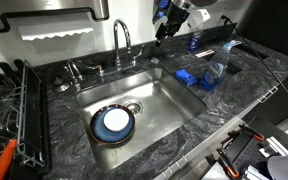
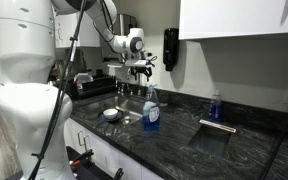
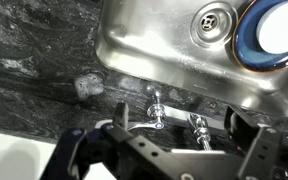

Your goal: Move the left bottle and the blue sponge closer to you, respectively

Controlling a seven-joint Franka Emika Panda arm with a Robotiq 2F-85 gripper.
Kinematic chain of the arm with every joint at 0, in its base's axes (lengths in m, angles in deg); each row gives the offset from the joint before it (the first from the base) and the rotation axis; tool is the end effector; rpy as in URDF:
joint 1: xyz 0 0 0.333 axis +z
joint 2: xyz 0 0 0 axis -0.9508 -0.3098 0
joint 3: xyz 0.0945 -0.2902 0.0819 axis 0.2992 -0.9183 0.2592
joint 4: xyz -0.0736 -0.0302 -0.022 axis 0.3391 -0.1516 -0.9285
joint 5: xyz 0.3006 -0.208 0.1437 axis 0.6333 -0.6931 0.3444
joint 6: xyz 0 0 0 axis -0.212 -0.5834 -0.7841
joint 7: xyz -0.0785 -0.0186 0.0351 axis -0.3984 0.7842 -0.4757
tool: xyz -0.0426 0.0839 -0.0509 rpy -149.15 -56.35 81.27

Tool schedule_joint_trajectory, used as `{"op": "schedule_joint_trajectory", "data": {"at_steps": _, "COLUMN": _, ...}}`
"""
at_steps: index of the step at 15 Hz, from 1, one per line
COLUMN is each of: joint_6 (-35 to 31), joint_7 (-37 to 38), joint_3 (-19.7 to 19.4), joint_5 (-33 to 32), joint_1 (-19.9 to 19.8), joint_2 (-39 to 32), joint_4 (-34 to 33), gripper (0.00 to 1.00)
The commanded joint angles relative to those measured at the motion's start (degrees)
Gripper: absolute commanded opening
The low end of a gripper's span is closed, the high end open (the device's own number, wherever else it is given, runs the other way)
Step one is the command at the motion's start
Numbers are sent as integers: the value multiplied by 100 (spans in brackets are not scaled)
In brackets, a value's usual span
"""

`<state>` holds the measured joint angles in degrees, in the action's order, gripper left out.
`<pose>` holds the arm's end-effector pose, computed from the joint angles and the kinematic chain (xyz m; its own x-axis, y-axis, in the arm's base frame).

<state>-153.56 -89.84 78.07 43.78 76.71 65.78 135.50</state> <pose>0.6111 0.0934 0.4274 0.9247 0.2547 0.2831 0.2657 -0.9641 -0.0005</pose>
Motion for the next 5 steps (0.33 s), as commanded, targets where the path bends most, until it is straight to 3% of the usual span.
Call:
{"op": "schedule_joint_trajectory", "data": {"at_steps": 1, "joint_6": 684, "joint_7": -373, "joint_3": 34, "joint_5": 213, "joint_1": -155, "joint_2": -58, "joint_4": -368, "gripper": 100}}
{"op": "schedule_joint_trajectory", "data": {"at_steps": 5, "joint_6": 1054, "joint_7": -632, "joint_3": 7, "joint_5": 369, "joint_1": -267, "joint_2": -47, "joint_4": -528, "gripper": 100}}
